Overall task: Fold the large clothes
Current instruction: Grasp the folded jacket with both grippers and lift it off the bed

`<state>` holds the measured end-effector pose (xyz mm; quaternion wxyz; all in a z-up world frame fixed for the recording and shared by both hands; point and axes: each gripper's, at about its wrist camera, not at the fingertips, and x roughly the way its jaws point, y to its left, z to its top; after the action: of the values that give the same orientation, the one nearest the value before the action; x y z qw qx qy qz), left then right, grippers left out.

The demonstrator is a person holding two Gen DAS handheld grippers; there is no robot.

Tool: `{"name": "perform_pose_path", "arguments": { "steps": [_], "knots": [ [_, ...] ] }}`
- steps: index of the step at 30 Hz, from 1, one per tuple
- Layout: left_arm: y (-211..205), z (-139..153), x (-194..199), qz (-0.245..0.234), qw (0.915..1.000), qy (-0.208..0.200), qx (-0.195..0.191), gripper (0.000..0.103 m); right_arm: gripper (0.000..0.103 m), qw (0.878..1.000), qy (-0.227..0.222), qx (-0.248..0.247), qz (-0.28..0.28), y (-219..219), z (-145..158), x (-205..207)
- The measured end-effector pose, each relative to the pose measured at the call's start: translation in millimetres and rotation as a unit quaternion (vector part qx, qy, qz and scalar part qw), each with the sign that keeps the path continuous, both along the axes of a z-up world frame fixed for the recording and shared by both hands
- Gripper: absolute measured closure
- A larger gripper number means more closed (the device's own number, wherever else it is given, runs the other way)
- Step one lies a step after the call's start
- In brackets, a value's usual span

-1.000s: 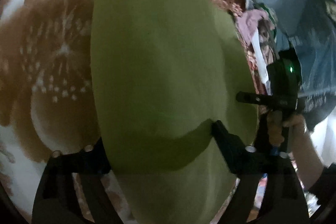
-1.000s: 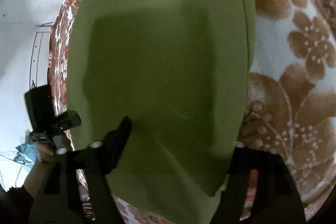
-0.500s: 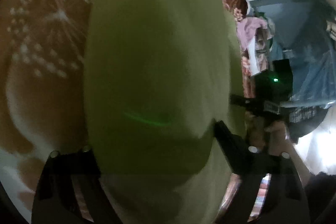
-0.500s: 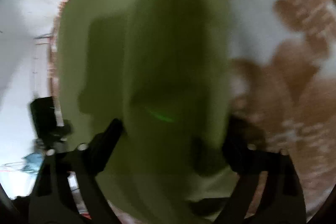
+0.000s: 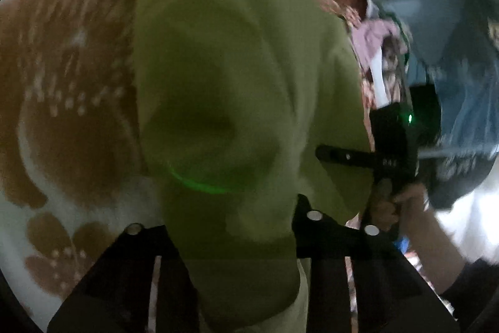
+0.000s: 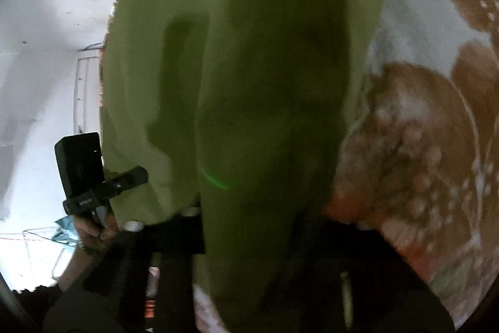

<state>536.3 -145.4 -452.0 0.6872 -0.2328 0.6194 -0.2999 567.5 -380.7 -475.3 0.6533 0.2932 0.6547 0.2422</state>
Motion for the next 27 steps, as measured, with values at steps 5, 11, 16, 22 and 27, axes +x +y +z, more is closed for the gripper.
{"name": "perform_pose_path", "arguments": {
  "steps": [5, 11, 16, 22, 27],
  "knots": [
    [-16, 53, -11, -0.037, 0.9982, -0.047, 0.0, 0.082, 0.087, 0.999, -0.036, -0.025, -0.009, 4, 58, -24],
    [-37, 118, -33, -0.114, 0.9907, -0.072, -0.017, 0.082, 0.087, 0.995, -0.08, -0.029, -0.048, -8, 136, -90],
    [-73, 173, -56, -0.179, 0.9791, -0.092, -0.027, 0.082, 0.087, 0.987, -0.101, -0.02, -0.124, -35, 182, -157],
    [-150, 239, -98, -0.255, 0.9579, -0.119, -0.058, 0.082, 0.087, 0.967, -0.128, -0.045, -0.217, -110, 253, -262],
    [-244, 284, -133, -0.333, 0.9283, -0.132, -0.1, 0.082, 0.087, 0.943, -0.148, -0.09, -0.284, -205, 328, -349]
  ]
}}
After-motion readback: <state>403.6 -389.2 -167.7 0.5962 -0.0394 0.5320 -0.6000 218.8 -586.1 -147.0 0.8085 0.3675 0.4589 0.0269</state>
